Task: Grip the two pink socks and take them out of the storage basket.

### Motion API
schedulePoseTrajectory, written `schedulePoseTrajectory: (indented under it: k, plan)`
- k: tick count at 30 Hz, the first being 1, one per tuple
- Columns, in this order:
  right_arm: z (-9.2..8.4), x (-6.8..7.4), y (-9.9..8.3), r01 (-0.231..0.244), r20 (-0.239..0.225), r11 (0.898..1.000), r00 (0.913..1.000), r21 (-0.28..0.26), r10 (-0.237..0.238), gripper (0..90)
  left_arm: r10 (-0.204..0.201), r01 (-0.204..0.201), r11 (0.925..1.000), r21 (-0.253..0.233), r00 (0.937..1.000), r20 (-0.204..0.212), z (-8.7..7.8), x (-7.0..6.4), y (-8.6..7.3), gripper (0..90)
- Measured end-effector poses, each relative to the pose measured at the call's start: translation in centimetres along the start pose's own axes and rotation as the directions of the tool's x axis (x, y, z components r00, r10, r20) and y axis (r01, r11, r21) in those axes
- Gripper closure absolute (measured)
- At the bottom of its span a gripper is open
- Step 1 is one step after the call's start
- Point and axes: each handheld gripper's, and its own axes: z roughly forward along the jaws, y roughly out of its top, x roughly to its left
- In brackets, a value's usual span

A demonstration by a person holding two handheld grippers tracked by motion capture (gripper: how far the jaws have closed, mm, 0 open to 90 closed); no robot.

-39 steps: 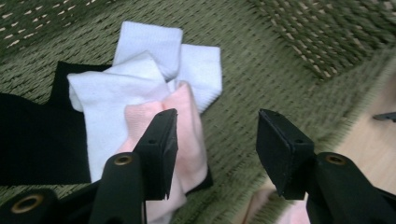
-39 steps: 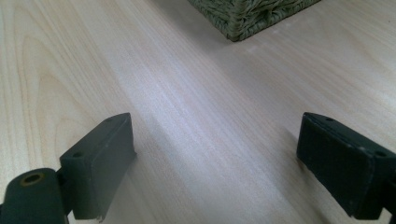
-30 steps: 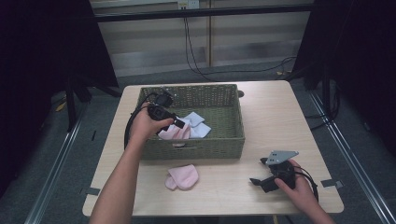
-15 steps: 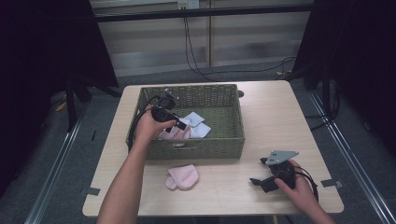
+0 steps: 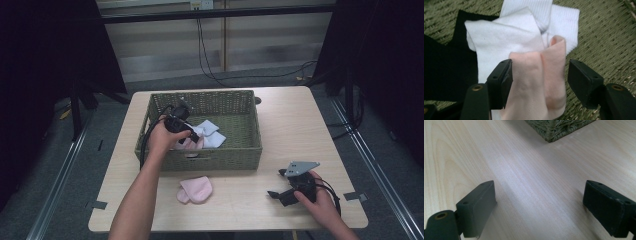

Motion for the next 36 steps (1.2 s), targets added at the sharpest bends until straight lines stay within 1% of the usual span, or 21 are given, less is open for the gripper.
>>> schedulePoseTrajectory:
  k: [2,6,7,8,9,11,12,15,17,18,19,21,23,24,25,26,27,29,30,31,36]
  plan:
    - [0.0,0.0,0.0,-0.001,0.000,1.000,1.0000,0.000,0.001,10.5,-0.003,0.003,0.9995,0.033,0.9999,-0.010,0.3,0.0,0.1,43.6]
    - [0.0,0.0,0.0,0.000,0.000,1.000,1.0000,0.000,0.000,10.5,-0.004,0.005,0.9986,0.052,0.9997,-0.026,0.5,-0.1,0.2,55.6]
    - [0.0,0.0,0.0,0.000,0.000,1.000,1.0000,0.000,0.000,10.5,0.000,0.001,0.9986,0.053,0.9997,-0.023,0.5,-0.1,0.2,59.6]
    - [0.0,0.0,0.0,0.000,0.000,1.000,1.0000,0.000,0.000,10.5,0.007,-0.006,0.9985,0.054,0.9998,-0.018,0.5,-0.1,0.2,71.4]
    - [0.0,0.0,0.0,0.000,0.000,1.000,1.0000,0.000,0.000,10.5,0.011,-0.010,0.9986,0.052,0.9998,-0.017,0.5,-0.2,0.2,71.4]
    - [0.0,0.0,0.0,-0.001,0.000,1.000,1.0000,0.000,0.001,10.5,0.014,-0.013,0.9992,0.037,0.9998,-0.012,0.3,-0.2,0.1,80.7]
    - [0.0,0.0,0.0,-0.001,0.000,1.000,1.0000,0.001,0.001,10.5,0.010,-0.010,0.9996,0.027,0.9999,-0.009,0.1,-0.2,0.1,82.2]
    - [0.0,0.0,0.0,-0.001,0.001,1.000,1.0000,0.000,0.001,10.5,0.012,-0.012,0.9999,0.006,0.9998,-0.014,-0.2,-0.1,0.0,83.5]
    - [0.0,0.0,0.0,0.000,0.000,1.000,1.0000,0.000,0.000,10.5,0.010,-0.010,0.9997,-0.020,0.9999,-0.009,-0.8,0.0,-0.1,83.8]
    - [0.0,0.0,0.0,0.000,0.000,1.000,1.0000,0.000,0.000,10.5,0.006,-0.007,0.9991,-0.041,1.0000,-0.006,-1.1,0.1,-0.1,83.8]
    - [0.0,0.0,0.0,-0.001,0.000,1.000,1.0000,0.000,0.001,10.5,0.006,-0.006,0.9989,-0.047,1.0000,-0.005,-1.4,0.1,-0.2,83.8]
    - [0.0,0.0,0.0,-0.001,0.000,1.000,1.0000,0.000,0.001,10.5,-0.006,0.007,0.9971,-0.075,0.9999,0.008,-2.3,0.3,-0.4,83.8]
    - [0.0,0.0,0.0,0.000,0.000,1.000,1.0000,0.000,0.000,10.5,-0.003,0.005,0.9958,-0.092,0.9999,0.014,-3.0,0.4,-0.5,83.8]
    - [0.0,0.0,0.0,-0.001,0.000,1.000,1.0000,0.000,0.001,10.5,0.009,-0.006,0.9954,-0.096,0.9997,0.023,-3.4,0.4,-0.6,83.8]
    - [0.0,0.0,0.0,0.000,0.000,1.000,1.0000,0.000,0.000,10.5,0.003,0.000,0.9936,-0.113,0.9995,0.030,-3.9,0.3,-0.6,83.8]
    - [0.0,0.0,0.0,-0.001,0.000,1.000,1.0000,0.001,0.001,10.5,0.003,0.000,0.9936,-0.113,0.9995,0.030,-3.9,0.3,-0.6,83.8]
    - [0.0,0.0,0.0,0.000,0.000,1.000,1.0000,0.000,0.000,10.5,0.010,-0.004,0.9920,-0.126,0.9991,0.042,-4.5,0.1,-0.6,83.8]
    - [0.0,0.0,0.0,-0.001,0.000,1.000,1.0000,0.000,0.001,10.5,0.017,-0.012,0.9913,-0.131,0.9989,0.043,-4.8,0.0,-0.6,83.8]
    - [0.0,0.0,0.0,-0.001,0.000,1.000,1.0000,0.001,0.001,10.5,0.017,-0.011,0.9905,-0.137,0.9992,0.037,-5.1,-0.2,-0.6,83.8]
    - [0.0,0.0,0.0,-0.001,0.000,1.000,1.0000,0.000,0.001,10.5,0.023,-0.017,0.9897,-0.142,0.9988,0.042,-5.5,-0.3,-0.5,83.8]
    - [0.0,0.0,0.0,0.000,0.000,1.000,1.0000,0.000,0.000,10.5,0.020,-0.011,0.9860,-0.167,0.9983,0.054,-6.9,-0.7,-0.3,83.8]
